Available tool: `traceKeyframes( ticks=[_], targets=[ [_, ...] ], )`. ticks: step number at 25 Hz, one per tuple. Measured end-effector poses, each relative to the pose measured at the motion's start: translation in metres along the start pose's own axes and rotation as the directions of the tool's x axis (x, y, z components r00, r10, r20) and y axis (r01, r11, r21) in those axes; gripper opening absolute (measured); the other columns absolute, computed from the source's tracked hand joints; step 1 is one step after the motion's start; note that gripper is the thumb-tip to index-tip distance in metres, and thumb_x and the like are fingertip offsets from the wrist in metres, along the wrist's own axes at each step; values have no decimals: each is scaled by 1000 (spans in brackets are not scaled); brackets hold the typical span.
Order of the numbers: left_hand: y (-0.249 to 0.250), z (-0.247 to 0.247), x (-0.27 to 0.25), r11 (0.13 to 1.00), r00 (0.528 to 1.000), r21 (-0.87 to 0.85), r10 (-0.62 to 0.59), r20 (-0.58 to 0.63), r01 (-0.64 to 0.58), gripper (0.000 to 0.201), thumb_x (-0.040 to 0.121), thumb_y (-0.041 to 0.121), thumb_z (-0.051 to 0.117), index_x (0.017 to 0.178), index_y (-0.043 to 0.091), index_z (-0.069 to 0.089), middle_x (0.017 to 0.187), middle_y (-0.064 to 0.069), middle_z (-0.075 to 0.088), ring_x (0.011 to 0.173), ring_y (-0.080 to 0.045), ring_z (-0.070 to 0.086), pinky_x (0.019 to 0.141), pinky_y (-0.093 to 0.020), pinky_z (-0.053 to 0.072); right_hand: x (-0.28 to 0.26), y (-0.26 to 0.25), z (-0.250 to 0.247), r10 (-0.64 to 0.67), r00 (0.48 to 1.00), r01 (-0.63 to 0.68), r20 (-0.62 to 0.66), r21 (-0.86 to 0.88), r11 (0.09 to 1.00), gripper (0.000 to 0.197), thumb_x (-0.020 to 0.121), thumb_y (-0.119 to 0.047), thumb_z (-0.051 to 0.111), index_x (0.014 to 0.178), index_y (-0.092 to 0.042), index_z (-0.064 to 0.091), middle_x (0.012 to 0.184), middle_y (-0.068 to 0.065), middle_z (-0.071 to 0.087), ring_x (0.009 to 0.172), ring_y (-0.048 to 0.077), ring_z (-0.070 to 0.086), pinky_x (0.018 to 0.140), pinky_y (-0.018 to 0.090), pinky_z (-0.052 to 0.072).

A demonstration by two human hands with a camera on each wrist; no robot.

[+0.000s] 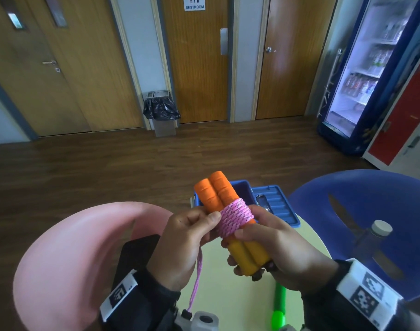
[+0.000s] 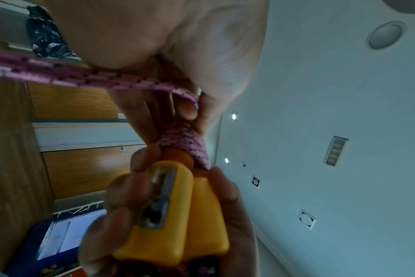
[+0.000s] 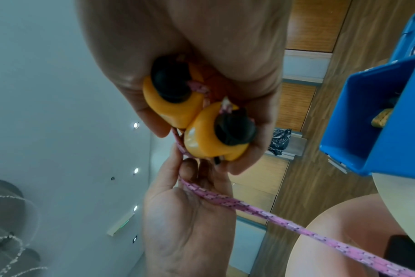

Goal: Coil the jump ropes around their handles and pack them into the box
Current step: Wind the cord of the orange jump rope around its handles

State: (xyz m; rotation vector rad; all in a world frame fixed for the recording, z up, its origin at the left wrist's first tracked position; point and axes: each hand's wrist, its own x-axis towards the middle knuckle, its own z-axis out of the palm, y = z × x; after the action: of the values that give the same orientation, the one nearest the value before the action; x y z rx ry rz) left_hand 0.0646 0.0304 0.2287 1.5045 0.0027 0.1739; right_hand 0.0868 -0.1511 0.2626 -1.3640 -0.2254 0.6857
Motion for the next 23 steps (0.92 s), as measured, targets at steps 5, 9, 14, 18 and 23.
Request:
traceKeyframes(
  ticks=[5,9,14,18,23],
  targets=[
    [0,-2,1,976,991,-217,64,120,-37,28,74,36,77,57,17,66,64,-1,63,66,-14,64,67,-23,53,-3,-3,-7,14,989,-42,148,188,981,42,73,-18,66,115,-13,62,101,30,62,76,39,63,56,36,55],
    [7,2,2,930,976,-367,68,207,13,37,69,45,84,60,15,65,61,-5,59,55,-18,59,57,-26,51,-4,-2,-5,-11,962,-83,274,329,941,36,76,-25,62,106,-7,68,102,27,61,77,37,63,68,43,56],
    [13,8,0,851,911,-494,44,409,180,34,88,39,69,80,7,68,61,-10,63,50,-22,63,55,-30,52,-4,-1,-3,-83,916,-108,393,439,892,46,88,-31,51,115,6,59,109,23,64,92,33,67,82,41,55],
    [23,12,0,733,814,-573,46,579,366,51,102,26,47,137,-11,39,79,-18,68,69,-29,67,73,-43,55,2,8,-2,-144,870,-118,471,482,868,53,93,-35,43,124,6,55,119,21,65,110,33,65,89,40,55],
    [2,12,3,837,973,-515,-86,213,187,58,74,37,80,98,-12,61,66,-16,58,53,-28,55,54,-39,47,11,19,-7,126,946,-203,297,245,948,55,76,-49,59,102,-2,68,100,23,66,81,31,68,62,32,55]
  ],
)
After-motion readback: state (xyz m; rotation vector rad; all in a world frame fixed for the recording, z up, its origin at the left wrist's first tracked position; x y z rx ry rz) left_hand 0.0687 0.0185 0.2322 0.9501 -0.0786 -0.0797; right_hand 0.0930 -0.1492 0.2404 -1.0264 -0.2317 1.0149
